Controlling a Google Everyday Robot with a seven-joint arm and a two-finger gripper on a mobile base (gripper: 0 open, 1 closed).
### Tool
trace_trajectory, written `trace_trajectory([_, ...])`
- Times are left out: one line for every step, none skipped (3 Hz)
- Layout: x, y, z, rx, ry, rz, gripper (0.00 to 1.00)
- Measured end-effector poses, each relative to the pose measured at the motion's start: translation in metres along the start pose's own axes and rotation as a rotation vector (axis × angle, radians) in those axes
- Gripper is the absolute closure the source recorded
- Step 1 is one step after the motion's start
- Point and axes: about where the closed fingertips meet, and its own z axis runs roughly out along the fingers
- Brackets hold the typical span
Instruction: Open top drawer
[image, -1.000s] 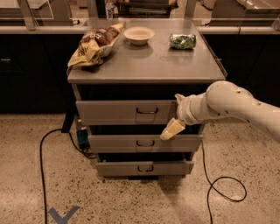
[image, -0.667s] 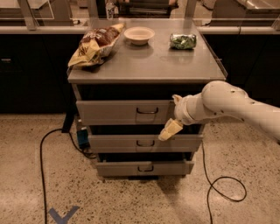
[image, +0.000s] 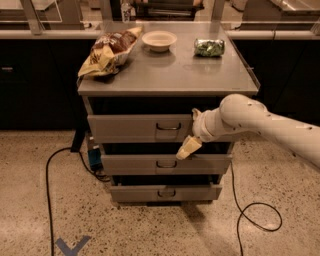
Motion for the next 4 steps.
trace_trajectory([0.0017, 0.0019, 0.0029, -0.019, 0.000, 0.010, 0.00])
trace_trajectory([-0.0005, 0.0012, -0.0002, -0.020, 0.000, 0.010, 0.00])
trace_trajectory([-0.0013, 0.0084, -0.0055, -0.049, 0.000, 0.028, 0.00])
trace_trajectory([-0.0014, 0.0084, -0.0055, -0.049, 0.000, 0.028, 0.00])
